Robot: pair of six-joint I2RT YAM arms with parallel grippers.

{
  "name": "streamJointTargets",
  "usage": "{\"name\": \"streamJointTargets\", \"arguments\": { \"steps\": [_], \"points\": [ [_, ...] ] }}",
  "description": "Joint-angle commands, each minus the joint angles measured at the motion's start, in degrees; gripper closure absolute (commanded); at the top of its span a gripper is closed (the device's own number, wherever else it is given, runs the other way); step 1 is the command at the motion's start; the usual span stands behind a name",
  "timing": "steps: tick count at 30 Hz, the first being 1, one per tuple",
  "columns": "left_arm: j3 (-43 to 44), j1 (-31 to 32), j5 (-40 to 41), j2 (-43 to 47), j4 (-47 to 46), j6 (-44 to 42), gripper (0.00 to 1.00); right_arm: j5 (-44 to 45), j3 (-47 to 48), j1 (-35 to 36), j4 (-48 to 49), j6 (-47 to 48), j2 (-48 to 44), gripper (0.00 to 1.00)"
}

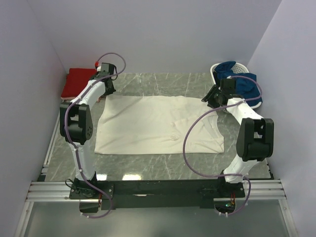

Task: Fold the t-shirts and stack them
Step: Fold the tshirt

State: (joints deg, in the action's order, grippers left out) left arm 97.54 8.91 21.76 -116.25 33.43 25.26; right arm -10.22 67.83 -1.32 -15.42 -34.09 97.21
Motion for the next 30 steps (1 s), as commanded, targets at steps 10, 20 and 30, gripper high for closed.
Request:
{"name": "streamJointTargets", "arguments": {
  "steps": [10, 20, 30],
  "points": [
    [0.5, -5.0, -2.2, 1.4, -4.9, 2.4, 0.58, -1.2, -6.2, -0.3, 2.3, -3.0, -8.0, 0.47],
    [-34.0, -5.0, -8.8, 33.5, -18.0, 20.5, 0.42, -1.2, -26.9, -4.6, -4.0, -8.5, -35.7, 0.39],
    [-65.7, 1.3, -8.1, 60.1, -15.2, 35.4, 0.44, 4.1, -37.2, -7.8, -21.0, -8.7, -51.9, 0.37]
  ]
}}
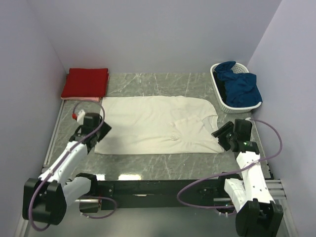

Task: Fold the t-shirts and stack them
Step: Fold the tshirt

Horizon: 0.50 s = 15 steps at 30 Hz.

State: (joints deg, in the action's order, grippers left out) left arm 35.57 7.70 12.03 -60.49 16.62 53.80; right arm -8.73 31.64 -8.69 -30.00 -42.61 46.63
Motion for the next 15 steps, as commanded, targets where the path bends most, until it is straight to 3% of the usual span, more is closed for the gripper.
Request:
{"name": "streamJointTargets", "arguments": {
  "steps": [1, 9, 15],
  "points": [
    [-4.9, 3.1, 2.6, 7.4, 4.0, 9.5, 0.43, 2.7, -2.0, -0.5, -7.2, -0.1, -1.5, 0.37],
    [-10.7, 5.0, 7.1, 15.7, 12.8, 19.2, 0.32, 0.8, -5.4, -1.0, -6.6, -2.5, -0.8, 0.37],
    [-9.7, 4.9, 8.3, 10.3, 16.0, 23.0, 0.38, 0.7, -5.5, -1.9, -4.3, -2.0, 4.2, 0.37]
  ]
}}
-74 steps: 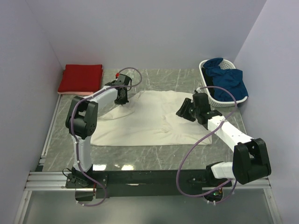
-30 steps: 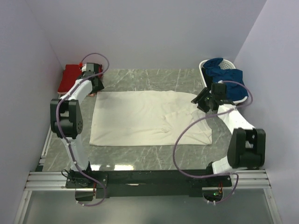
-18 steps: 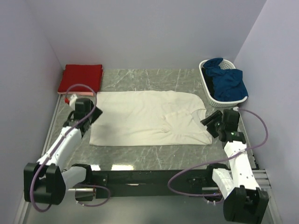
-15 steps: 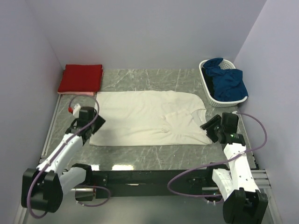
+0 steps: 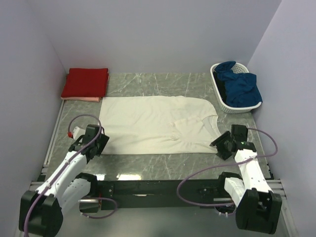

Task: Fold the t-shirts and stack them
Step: Fold the tshirt

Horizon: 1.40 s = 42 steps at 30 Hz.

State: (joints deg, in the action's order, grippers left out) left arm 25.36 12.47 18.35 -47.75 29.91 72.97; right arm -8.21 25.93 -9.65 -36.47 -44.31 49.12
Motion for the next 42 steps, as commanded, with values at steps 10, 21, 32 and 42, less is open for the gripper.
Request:
{"name": "streamJointTargets", "arguments": {
  "steps": [10, 21, 32, 42],
  "points": [
    [0.2, 0.1, 1.3, -12.6, 1.6, 6.7, 0.39, -0.9, 0.7, -6.9, 7.8, 2.3, 10.9, 0.37],
    [-0.8, 0.1, 5.3, -10.7, 3.3, 7.1, 0.40, -1.2, 1.1, -7.8, 15.4, 3.2, 15.7, 0.45],
    [1.4, 0.1, 8.5, -6.0, 10.7, 8.3, 0.38, -4.1, 1.3, -7.7, 19.7, 4.9, 18.6, 0.60],
    [2.2, 0.1, 7.1, -8.9, 13.3, 10.9, 0.38, -6.0, 1.0, -7.8, 22.0, 4.6, 20.7, 0.63]
  ]
}}
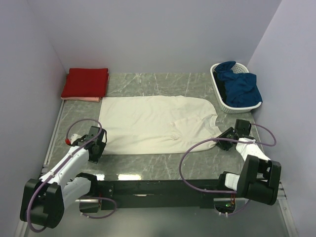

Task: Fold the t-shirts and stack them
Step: Fold the tshirt

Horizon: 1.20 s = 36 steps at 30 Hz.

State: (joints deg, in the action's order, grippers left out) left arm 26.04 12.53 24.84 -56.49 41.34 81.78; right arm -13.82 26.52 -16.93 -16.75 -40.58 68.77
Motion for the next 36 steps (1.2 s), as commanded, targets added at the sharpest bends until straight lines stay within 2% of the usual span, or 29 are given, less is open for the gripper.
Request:
{"name": "streamJointTargets", "arguments": {
  "steps": [1, 4, 7, 9, 10, 12, 13, 14, 15, 21, 26, 31, 36],
  "points": [
    [1.5, 0.0, 0.9, -0.3, 1.4, 2.0, 0.38, -1.2, 0.5, -0.5, 2.7, 0.9, 1.1, 0.64],
    [1.5, 0.0, 2.1, -1.6, -2.0, 1.1, 0.38, -2.0, 1.0, -0.4, 2.6, 0.8, 1.2, 0.64],
    [2.2, 0.0, 2.3, -5.2, -5.2, -0.4, 0.45, -2.3, 1.3, -0.5, 2.7, 0.8, 0.4, 0.69],
    [2.0, 0.0, 2.1, -7.9, -8.9, -1.8, 0.56, -3.0, 1.3, -0.4, 2.9, 0.7, -0.3, 0.73],
    [1.6, 0.1, 2.3, -8.6, -9.9, -2.2, 0.61, -3.3, 1.3, -0.5, 3.5, 0.6, -0.5, 0.78],
    [1.3, 0.1, 2.2, -10.0, -12.5, -3.6, 0.84, -4.5, 1.4, -0.4, 3.9, 0.4, -0.7, 0.86],
    [1.3, 0.0, 2.3, -10.2, -13.0, -4.3, 0.95, -5.0, 1.5, -0.4, 4.3, 0.4, -0.7, 0.93],
    [1.5, 0.0, 2.3, -10.1, -13.4, -4.8, 0.99, -5.6, 1.9, -0.4, 4.3, 0.6, -0.7, 0.97],
    [1.8, -0.1, 2.3, -9.4, -13.6, -6.3, 0.99, -6.8, 2.4, -0.4, 4.2, 0.8, -1.0, 1.00],
    [8.9, -1.3, 1.4, 1.4, -11.9, -15.5, 1.00, -10.7, 7.1, -0.4, 1.1, 0.9, -8.0, 1.00],
    [20.7, -3.7, -1.9, 9.0, -13.5, -25.0, 1.00, -11.6, 17.1, -0.4, -5.2, 0.0, -14.9, 1.00],
    [37.0, -4.9, -3.6, 7.7, -8.2, -30.8, 1.00, -16.6, 21.1, -0.3, -2.4, -5.8, -19.3, 1.00],
    [47.2, -5.0, -4.4, 8.5, -4.7, -33.7, 1.00, -16.0, 36.6, -0.3, -10.4, -4.5, -20.0, 1.00]
  ]
}}
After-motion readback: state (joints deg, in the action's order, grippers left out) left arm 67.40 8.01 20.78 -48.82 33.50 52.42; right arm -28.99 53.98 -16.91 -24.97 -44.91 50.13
